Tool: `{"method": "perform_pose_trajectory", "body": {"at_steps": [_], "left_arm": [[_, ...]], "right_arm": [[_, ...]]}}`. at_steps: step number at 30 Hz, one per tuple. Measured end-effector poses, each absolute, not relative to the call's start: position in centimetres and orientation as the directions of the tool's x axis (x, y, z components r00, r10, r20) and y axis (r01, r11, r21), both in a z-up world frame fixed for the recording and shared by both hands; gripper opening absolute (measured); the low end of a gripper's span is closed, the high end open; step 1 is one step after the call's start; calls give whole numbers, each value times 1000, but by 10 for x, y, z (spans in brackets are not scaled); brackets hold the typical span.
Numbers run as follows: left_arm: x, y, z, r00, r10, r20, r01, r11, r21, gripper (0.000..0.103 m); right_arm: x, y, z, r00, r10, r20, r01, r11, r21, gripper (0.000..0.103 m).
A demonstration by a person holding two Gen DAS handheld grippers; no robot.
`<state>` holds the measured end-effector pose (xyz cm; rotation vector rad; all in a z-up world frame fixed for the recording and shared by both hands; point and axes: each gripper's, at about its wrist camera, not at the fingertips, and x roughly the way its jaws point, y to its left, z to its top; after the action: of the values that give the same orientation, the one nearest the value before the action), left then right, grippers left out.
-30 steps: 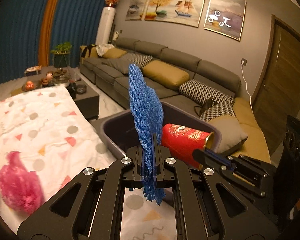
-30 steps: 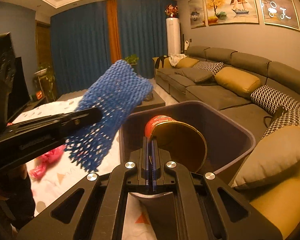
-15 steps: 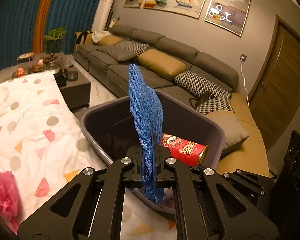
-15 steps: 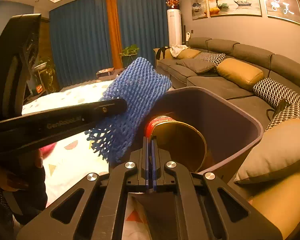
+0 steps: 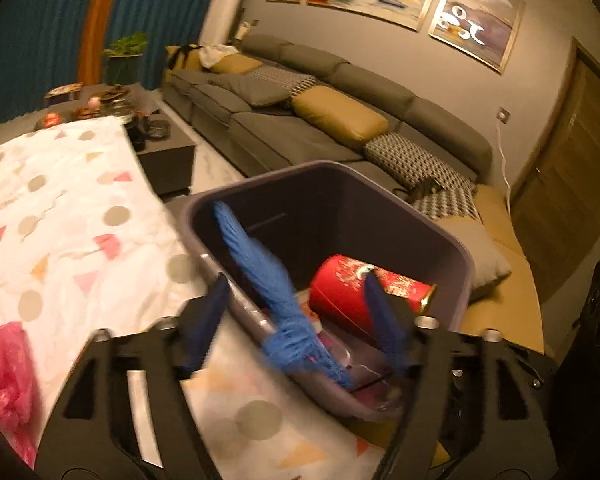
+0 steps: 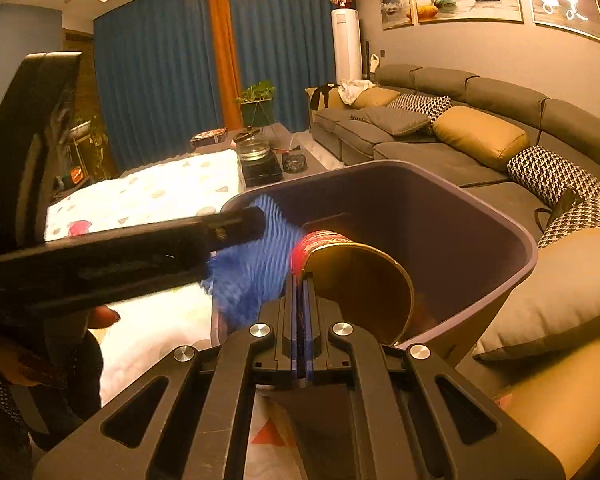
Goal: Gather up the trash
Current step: 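Open the left and right grippers to drop the net and can into the bin, then move both grippers back from the bin toward the table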
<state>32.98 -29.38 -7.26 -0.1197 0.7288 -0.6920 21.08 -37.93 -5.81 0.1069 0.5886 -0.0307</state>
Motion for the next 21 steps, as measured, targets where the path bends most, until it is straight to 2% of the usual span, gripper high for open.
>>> {"method": "perform_pose_trajectory", "body": {"at_steps": [4,10,11,12,16,18,21], "left_arm": [[322,-269,-67,597,-579,-555,490,811,-320,88],[300,-228,-60,664,-525,-533,416,851,-320,95],[295,-220,-57,676,-510,-532,398,860,-319,95],[291,-214,-55,682,-505,-529,390,863,-321,95],[269,-190,-45,725,-472,-502,358,881,-310,96],[257,-178,-39,747,-446,-492,337,893,-297,97],[239,-157,-36,771,-409,-488,302,910,-285,97]], "right_arm": [[215,-381,-62,822,7,-569,64,993,104,4],[216,-381,-65,819,-4,-574,80,991,108,15],[216,-381,-65,820,-4,-573,83,990,111,19],[214,-380,-64,821,-9,-571,89,990,111,27],[204,-376,-57,837,-34,-547,108,989,103,44],[196,-374,-52,847,-58,-528,129,987,99,60],[179,-367,-42,868,-99,-487,161,983,86,72]]}}
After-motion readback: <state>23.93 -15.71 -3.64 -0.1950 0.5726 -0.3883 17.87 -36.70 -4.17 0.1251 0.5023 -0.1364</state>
